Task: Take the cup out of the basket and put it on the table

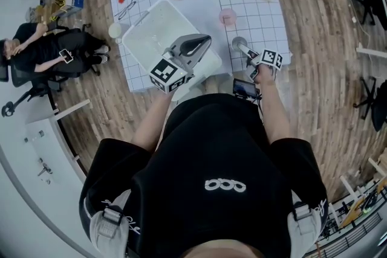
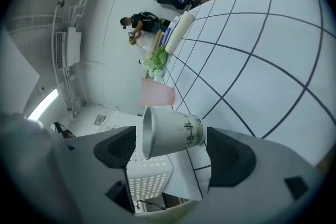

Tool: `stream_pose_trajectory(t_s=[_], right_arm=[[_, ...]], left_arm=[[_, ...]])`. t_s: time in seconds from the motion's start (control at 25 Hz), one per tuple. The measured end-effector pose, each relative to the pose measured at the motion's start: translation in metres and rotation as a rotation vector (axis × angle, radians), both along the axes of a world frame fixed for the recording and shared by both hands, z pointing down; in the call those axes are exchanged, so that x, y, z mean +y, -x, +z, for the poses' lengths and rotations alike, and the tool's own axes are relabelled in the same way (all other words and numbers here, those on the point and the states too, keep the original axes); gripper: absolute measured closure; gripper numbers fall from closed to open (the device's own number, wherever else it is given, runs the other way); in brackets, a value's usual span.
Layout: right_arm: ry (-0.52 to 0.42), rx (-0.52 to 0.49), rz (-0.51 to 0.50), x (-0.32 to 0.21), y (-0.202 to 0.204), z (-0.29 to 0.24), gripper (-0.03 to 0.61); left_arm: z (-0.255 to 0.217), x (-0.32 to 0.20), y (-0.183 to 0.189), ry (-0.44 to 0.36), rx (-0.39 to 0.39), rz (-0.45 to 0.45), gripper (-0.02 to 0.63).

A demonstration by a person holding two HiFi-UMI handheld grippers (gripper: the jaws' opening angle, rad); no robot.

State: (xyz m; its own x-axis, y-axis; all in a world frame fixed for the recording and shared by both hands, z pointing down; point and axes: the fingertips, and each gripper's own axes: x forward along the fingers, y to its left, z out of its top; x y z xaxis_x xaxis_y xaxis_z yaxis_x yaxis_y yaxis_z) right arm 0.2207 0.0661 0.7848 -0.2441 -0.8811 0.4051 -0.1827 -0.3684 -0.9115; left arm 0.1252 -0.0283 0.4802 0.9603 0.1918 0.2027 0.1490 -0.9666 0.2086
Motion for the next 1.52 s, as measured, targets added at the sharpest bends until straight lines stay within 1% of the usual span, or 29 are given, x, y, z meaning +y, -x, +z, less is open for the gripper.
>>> stream_pose_trajectory(t_s=[0.24, 0.4, 0.48, 0.52, 0.6, 0.68, 0.72, 0.76, 0.84, 0.88, 1.0, 1.12, 1.28, 1.4, 1.52], right_arm=[[0.002, 0.015, 0.003, 0.001, -0.003, -0.004, 0.178], [0.012, 0.061, 0.005, 0.009, -0.009, -0.022, 0.178], [0.021, 0.129, 0.018, 0.015, -0.017, -0.039, 0.179], [0.027, 0.18, 0.019, 0.018, -0.021, -0.05, 0.179], [0.033, 0.31, 0.002, 0.018, -0.028, -0.08, 0.179], [0.014, 0.458, -0.04, 0.01, -0.029, -0.116, 0.183], [-0.013, 0.534, -0.061, 0.002, -0.027, -0.137, 0.192], [-0.05, 0.61, -0.081, -0.007, -0.024, -0.16, 0.231], [-0.141, 0.753, -0.112, -0.029, -0.014, -0.207, 0.387], [-0.189, 0.811, -0.128, -0.041, -0.008, -0.229, 0.432], [-0.318, 0.943, -0.191, -0.076, 0.017, -0.282, 0.504], [-0.426, 1.047, -0.261, -0.105, 0.049, -0.321, 0.54], [-0.551, 1.141, -0.388, -0.132, 0.1, -0.349, 0.555], [-0.592, 1.171, -0.485, -0.147, 0.132, -0.35, 0.555], [-0.61, 1.175, -0.551, -0.156, 0.152, -0.346, 0.555]], left_arm=[[0.0, -0.003, 0.003, 0.006, 0.005, 0.002, 0.604], [-0.004, -0.009, 0.008, 0.007, 0.02, -0.015, 0.604], [-0.006, -0.016, 0.014, 0.007, 0.029, -0.033, 0.604], [-0.008, -0.02, 0.017, 0.008, 0.034, -0.044, 0.604], [-0.01, -0.028, 0.025, 0.009, 0.044, -0.07, 0.604], [-0.011, -0.038, 0.035, 0.007, 0.051, -0.101, 0.604], [-0.012, -0.043, 0.04, 0.005, 0.053, -0.118, 0.604], [-0.012, -0.048, 0.046, 0.004, 0.055, -0.136, 0.604], [-0.014, -0.057, 0.058, 0.004, 0.061, -0.168, 0.604], [-0.014, -0.061, 0.064, 0.003, 0.063, -0.183, 0.604], [-0.018, -0.072, 0.081, -0.002, 0.077, -0.227, 0.604], [-0.023, -0.079, 0.1, -0.01, 0.093, -0.269, 0.604], [-0.027, -0.087, 0.128, -0.018, 0.106, -0.327, 0.604], [-0.028, -0.094, 0.147, -0.02, 0.108, -0.37, 0.606], [-0.027, -0.097, 0.163, -0.019, 0.11, -0.407, 0.604]])
